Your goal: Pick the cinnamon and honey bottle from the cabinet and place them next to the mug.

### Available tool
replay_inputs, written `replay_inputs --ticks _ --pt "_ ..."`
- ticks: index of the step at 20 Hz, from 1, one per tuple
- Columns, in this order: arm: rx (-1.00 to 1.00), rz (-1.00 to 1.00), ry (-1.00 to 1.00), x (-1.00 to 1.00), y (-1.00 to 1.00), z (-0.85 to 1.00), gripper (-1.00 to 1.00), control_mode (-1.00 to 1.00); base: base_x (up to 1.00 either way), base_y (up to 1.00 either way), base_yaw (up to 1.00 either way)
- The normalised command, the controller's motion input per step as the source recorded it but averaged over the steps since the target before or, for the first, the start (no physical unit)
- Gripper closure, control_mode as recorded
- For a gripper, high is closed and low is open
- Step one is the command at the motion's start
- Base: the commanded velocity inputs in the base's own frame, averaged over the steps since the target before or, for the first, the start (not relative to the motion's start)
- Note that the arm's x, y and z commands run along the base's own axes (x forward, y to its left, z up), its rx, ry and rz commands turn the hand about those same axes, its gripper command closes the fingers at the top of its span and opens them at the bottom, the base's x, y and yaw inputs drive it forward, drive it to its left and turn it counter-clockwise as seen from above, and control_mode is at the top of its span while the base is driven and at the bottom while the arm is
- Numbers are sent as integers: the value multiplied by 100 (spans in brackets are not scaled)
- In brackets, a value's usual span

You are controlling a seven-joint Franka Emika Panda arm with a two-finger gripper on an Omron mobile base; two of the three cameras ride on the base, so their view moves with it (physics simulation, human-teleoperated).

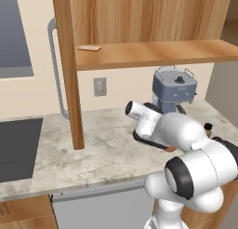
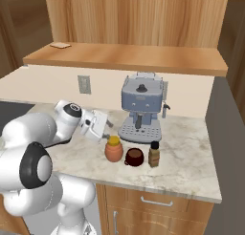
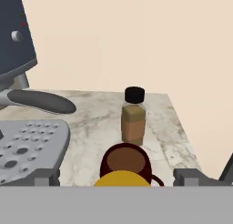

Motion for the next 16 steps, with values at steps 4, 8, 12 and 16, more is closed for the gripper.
replay_inputs --ticks 4,8,12,16 --pt "0 0 0 -18 0 64 -100 -100 0 0 0" --pt "1 7 2 -4 0 36 -100 -100 0 0 0" --pt "8 28 12 -23 -11 9 -100 -100 0 0 0" --pt "9 44 14 -68 -5 1 -100 -100 0 0 0"
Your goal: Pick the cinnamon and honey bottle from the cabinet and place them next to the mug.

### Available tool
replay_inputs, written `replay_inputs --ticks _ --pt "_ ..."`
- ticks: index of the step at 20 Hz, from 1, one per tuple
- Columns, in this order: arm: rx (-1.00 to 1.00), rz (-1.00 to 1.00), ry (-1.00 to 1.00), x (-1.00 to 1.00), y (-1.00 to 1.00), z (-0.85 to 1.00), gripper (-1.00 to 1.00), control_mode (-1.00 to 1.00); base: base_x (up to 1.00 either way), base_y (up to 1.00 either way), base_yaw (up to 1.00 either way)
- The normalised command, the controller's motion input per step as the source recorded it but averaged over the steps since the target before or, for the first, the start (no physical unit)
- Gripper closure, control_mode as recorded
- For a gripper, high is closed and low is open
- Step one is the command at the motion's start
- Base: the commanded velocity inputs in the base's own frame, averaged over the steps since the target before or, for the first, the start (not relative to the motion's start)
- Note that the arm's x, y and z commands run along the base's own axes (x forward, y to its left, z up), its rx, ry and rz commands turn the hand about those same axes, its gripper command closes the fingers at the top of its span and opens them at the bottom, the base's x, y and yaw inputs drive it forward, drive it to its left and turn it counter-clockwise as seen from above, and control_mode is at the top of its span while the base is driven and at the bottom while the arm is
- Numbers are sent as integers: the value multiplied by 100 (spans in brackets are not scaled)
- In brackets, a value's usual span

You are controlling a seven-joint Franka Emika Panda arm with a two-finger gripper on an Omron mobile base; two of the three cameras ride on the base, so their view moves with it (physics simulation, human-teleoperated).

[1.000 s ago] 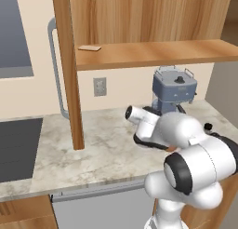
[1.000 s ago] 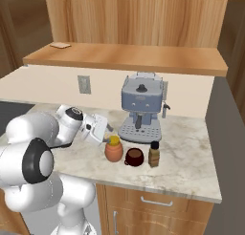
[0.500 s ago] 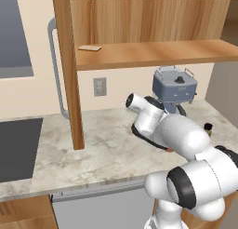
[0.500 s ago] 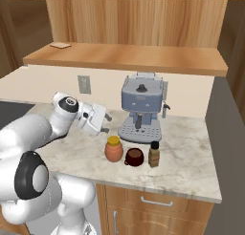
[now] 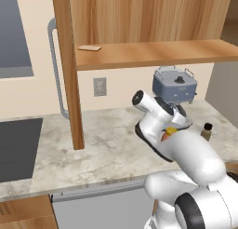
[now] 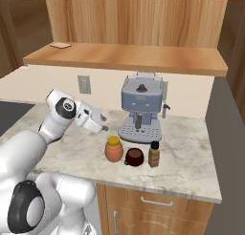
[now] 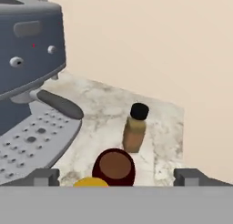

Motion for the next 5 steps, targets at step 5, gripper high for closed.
replay_inputs --ticks 5 --pt "5 52 18 -84 0 14 -100 -100 0 0 0"
